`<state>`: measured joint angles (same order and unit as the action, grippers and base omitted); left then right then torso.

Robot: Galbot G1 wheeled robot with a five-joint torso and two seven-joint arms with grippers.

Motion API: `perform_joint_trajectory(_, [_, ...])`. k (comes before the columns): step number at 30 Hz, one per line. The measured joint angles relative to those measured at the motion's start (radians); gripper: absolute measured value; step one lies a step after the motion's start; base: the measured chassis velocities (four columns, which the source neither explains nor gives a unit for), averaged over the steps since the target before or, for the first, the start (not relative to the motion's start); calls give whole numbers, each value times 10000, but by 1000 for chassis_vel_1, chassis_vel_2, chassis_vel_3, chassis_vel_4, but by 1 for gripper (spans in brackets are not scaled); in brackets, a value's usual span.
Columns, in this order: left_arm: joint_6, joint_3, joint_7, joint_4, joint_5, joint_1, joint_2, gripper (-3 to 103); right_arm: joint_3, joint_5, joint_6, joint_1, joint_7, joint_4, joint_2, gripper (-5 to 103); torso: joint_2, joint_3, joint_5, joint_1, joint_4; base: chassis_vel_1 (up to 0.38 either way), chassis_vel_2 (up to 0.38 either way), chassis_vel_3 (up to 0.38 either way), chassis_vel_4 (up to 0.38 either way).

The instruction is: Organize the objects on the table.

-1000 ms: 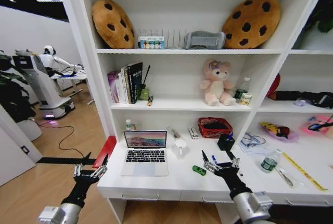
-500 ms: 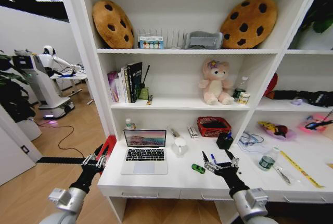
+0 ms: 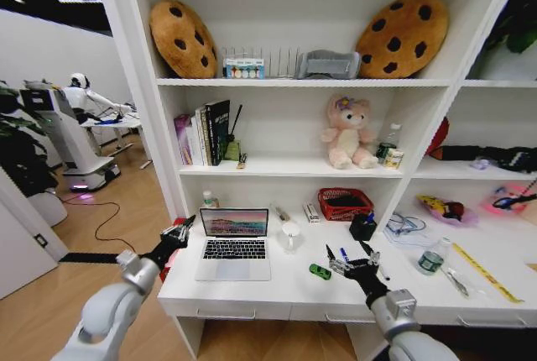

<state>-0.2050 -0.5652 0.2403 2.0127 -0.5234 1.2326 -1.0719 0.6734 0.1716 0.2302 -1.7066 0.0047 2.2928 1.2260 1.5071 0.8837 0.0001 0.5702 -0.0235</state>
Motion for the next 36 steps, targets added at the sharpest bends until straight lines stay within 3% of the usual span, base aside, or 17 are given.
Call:
perform_joint_trajectory(3, [79, 547, 17, -486, 59, -829, 135, 0, -12, 69, 0, 8, 91, -58, -244, 100, 0, 0, 0, -1, 2, 0, 0, 0, 0])
perform_joint_trajectory(4, [145, 911, 239, -980, 111, -1464, 199, 0, -12, 120, 6, 7, 128, -73, -492, 100, 0, 0, 0, 0, 2, 0, 0, 0, 0])
perform_joint_trajectory(11, [229, 1824, 773, -2462, 470, -2983, 208, 0, -1, 350, 197, 85, 265, -70, -1020, 100, -1, 0, -1, 0, 4, 0, 0, 0, 0])
perform_joint_trajectory(17, [74, 2444, 735, -2655, 450, -3465, 371, 0, -62, 370, 221, -24, 268, -120, -1237, 100, 0, -1, -1, -2, 4, 0, 0, 0, 0])
perform_joint_trajectory(23, [-411, 3040, 1651, -2993, 518, -4260, 716, 0, -181, 253, 79, -52, 211, -210, -1273, 100, 1, -1, -1, -2, 3, 0, 0, 0, 0])
perform_joint_trajectory(25, [-1156, 3356, 1881, -3017, 585, -4675, 813, 0, -200, 170, 14, -14, 181, -256, -1145, 100, 1, 0, -2, -2, 6, 0, 0, 0, 0])
perform_joint_trajectory(28, [-1580, 3479, 1877, -3017, 557, -4855, 812, 0, -201, 132, -13, -30, 149, -268, -1046, 100, 1, 0, 0, -2, 4, 0, 0, 0, 0])
perform_joint_trajectory(31, [-3047, 3661, 1777, -3094, 455, -5408, 575, 0, -181, -20, -133, -216, 85, -284, -725, 100, 1, -1, 0, -2, 2, 0, 0, 0, 0])
perform_joint_trajectory(32, [-3047, 3661, 1777, -3094, 455, -5408, 575, 0, -181, -20, -133, -216, 85, -284, -725, 100, 1, -1, 0, -2, 2, 0, 0, 0, 0])
perform_joint_trajectory(33, [-3602, 3708, 1723, -3195, 454, -5626, 428, 0, -154, -50, -172, -278, 77, -285, -654, 100, 1, -1, -1, -2, 1, 0, 0, 0, 0])
perform_joint_trajectory(35, [-3811, 3721, 1713, -3238, 455, -5702, 378, 0, -144, -53, -178, -287, 75, -285, -642, 100, 1, -1, -1, -2, 1, 0, 0, 0, 0])
perform_joint_trajectory(36, [-4353, 3783, 1637, -3401, 470, -5915, 208, 0, -98, -54, -191, -292, 76, -285, -635, 100, 2, -1, 0, -2, 4, 0, 0, 0, 0])
